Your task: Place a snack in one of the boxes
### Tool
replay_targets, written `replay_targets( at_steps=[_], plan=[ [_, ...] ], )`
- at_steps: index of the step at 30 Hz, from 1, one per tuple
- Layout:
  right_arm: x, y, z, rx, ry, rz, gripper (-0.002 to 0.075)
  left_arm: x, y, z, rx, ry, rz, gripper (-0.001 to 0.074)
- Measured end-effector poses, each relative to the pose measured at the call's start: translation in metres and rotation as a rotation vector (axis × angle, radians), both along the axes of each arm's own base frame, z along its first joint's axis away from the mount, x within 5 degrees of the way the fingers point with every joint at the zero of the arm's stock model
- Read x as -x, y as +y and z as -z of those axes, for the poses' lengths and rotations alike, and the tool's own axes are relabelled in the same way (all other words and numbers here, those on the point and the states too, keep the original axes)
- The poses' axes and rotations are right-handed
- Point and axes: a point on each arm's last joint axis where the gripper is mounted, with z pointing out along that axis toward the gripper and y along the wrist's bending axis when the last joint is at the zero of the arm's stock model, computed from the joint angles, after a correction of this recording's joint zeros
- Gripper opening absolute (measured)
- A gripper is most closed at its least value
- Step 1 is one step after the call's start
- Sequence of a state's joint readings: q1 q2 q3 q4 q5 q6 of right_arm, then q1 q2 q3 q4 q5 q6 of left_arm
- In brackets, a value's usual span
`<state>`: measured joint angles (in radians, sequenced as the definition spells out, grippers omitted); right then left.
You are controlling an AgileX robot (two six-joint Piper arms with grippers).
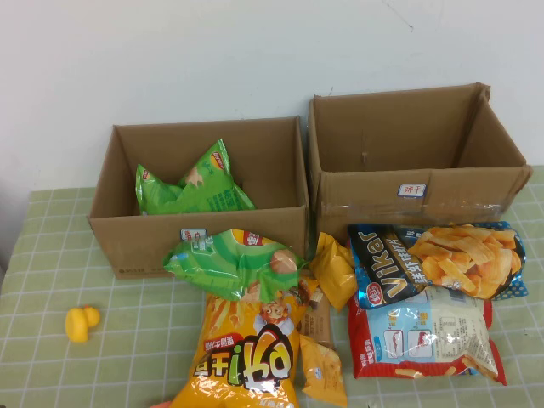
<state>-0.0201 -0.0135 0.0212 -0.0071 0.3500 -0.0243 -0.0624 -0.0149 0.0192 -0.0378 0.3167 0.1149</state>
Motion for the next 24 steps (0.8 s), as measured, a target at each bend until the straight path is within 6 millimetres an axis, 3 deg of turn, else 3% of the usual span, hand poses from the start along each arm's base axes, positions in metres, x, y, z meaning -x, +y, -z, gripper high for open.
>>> replay_targets(
  at_steps=[24],
  plan=[
    [0.0000,0.0013,0.0000,-0.035,-0.001,-0.003,-0.0002,-0.0001,0.0008,0.0000,-0.029,-0.002,-0.001,-0.0001]
  ],
)
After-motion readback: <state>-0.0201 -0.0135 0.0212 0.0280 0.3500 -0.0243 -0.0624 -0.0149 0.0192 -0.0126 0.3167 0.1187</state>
